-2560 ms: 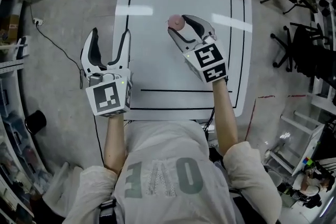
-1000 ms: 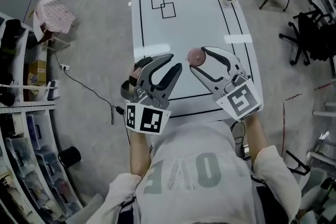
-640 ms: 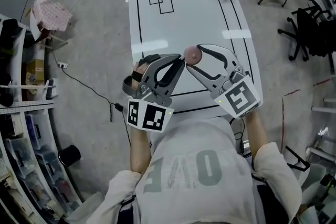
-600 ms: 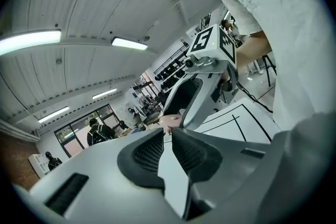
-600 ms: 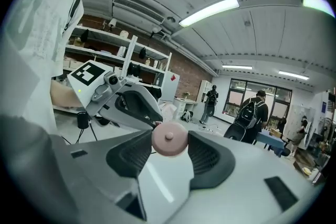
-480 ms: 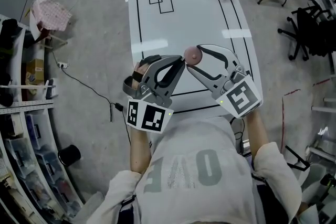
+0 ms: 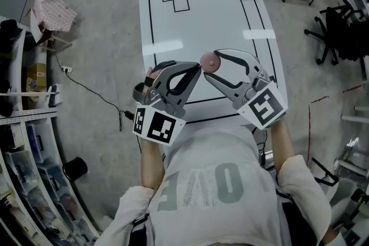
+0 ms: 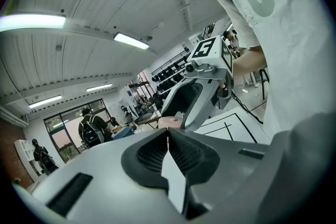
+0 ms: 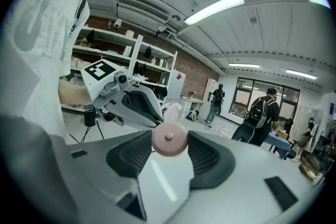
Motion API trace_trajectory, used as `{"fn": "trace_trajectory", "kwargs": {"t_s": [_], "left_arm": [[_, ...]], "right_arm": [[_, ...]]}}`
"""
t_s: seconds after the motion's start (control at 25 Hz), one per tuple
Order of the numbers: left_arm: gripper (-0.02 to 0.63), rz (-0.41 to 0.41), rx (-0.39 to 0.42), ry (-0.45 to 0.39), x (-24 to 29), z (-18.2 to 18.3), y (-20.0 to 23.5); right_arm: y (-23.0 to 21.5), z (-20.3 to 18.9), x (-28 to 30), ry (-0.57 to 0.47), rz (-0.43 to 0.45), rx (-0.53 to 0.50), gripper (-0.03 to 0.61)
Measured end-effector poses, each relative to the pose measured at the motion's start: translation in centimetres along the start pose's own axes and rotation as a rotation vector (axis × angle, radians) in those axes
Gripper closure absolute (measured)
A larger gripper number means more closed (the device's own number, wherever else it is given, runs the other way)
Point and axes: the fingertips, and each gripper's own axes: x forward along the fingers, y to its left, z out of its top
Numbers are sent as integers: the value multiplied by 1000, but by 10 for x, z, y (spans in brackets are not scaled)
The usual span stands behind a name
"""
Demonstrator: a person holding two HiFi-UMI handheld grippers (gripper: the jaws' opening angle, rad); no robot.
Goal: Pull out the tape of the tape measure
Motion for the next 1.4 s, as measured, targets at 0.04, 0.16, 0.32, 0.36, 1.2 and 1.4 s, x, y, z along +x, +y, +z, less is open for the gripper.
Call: {"fn": "trace_trajectory", "kwargs": {"t_s": [0.04,0.16,0.32,0.36,1.2,1.4], "left_arm": [[583,-1,-3,0,1,0,0],[584,7,-3,4,1,0,1],[584,43,19,14,-2,0,6],[584,54,22,18,-3,-1,8],[584,176,-4,83,-25,-31,35],[584,215,-26,105,-35,-41,41]], "right_arm": [[0,0,0,-3,-2,4,347],[-1,-1,0,-2,-15,16,347],[-6,1,-1,-9,-89,52,347],[-8,0,-1,-12,-119,72,347],[-31,-37,-18,20,-351,251,347],[-53,-63,-34,57,-473,373,347]]}}
